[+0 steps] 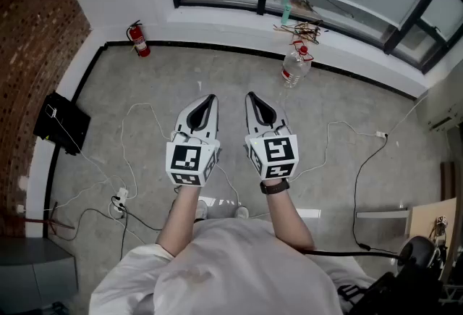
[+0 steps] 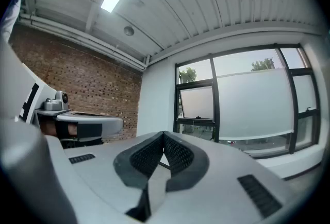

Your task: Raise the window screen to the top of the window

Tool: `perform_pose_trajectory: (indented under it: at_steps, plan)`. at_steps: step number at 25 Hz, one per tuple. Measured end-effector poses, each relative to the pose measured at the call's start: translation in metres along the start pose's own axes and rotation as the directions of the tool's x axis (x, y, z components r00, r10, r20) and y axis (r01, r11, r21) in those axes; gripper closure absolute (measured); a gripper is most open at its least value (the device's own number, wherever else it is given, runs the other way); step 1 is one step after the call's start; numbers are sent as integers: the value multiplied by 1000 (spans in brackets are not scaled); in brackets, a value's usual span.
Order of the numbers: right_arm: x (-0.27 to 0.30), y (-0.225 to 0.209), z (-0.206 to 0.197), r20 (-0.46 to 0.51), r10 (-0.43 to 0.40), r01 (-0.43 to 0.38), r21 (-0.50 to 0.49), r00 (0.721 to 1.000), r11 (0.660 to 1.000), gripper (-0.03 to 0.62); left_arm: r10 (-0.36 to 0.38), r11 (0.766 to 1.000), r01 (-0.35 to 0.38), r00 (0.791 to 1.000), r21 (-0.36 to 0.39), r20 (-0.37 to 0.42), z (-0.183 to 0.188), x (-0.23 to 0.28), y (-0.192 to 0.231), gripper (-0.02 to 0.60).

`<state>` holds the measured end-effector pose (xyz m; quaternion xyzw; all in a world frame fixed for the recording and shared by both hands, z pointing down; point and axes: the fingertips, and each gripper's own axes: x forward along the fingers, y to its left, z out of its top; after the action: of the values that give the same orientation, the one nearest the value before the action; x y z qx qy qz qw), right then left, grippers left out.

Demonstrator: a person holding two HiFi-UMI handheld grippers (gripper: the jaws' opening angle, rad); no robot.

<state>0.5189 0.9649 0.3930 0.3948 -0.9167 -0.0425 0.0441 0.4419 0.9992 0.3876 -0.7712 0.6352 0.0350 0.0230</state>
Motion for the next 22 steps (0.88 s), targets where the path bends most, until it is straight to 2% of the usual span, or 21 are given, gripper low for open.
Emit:
perform_pose_trajectory:
  at_steps: [4,7,10,14,22]
  plan:
    - [-22,-16,-14,-14,-5,5,38,1000,999,592,-6,1000,6,1000,-15,-22,-12,3,-32,580]
    - [-36,-22,-28,-29,-11,15,118,1000,993,592,-11,1000,11,999,3,-41,-19,-4,-50,580]
    - [-31,-23,-53,-78,-4,20,206,997,978,592,-4,1000,4,996,3,-88,-35,-10,-50,580]
    - [-6,-11,-68,-119,59,-32,216,991,976,592,27,999,-30,993,-25,-114,-48,-3,-25,580]
    - [78,-14,-92,-199,56,-24,159,978,987,592,-3,996,-6,995,-91,-98,-77,62,47,580]
